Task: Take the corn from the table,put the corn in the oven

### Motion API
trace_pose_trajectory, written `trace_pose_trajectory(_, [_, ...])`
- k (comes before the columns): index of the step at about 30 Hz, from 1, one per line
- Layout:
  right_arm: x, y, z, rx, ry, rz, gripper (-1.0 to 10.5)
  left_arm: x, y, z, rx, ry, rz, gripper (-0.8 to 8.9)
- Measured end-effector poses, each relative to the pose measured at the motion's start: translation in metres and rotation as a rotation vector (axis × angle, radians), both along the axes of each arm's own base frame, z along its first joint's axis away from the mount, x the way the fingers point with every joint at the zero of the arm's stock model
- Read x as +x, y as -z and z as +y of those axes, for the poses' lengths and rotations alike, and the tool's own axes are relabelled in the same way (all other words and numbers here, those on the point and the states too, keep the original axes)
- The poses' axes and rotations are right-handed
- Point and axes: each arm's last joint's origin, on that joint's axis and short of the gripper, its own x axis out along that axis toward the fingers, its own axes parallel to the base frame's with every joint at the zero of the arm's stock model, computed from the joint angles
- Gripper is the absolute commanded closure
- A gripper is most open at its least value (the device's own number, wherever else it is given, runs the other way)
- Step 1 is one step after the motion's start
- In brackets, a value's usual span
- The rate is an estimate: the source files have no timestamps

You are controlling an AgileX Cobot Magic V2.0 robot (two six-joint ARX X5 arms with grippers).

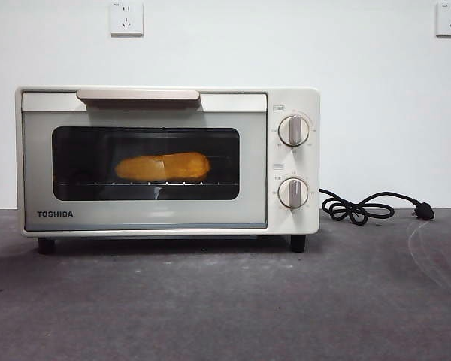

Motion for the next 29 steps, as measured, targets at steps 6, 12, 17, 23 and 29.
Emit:
trace_pose_trajectory(6, [0.000, 0.000, 0.000, 0.000, 0.000, 0.000, 9.5, 0.021, 0.006, -0.003, 0.026, -0.014, 0.042, 8.17])
trace_pose_trajectory(12, [0.000, 0.000, 0.000, -0.003, 0.002, 0.003, 9.5, 0.010, -0.006, -0.002, 0.007, -0.020, -0.091, 8.17])
trace_pose_trajectory(17, [0.000, 0.000, 0.000, -0.003, 0.002, 0.003, 9.5, 0.006, -0.029, -0.006, -0.082, -0.004, -0.437, 8.17])
trace_pose_trajectory(23, [0.000, 0.000, -0.001, -0.003, 0.003, 0.002, 9.5, -0.011, -0.022, -0.005, -0.198, 0.027, -0.907, 8.17])
trace_pose_trajectory(29, [0.000, 0.000, -0.001, -0.003, 0.004, 0.002, 9.5, -0.005, 0.052, 0.000, -0.188, -0.080, -1.053, 8.17])
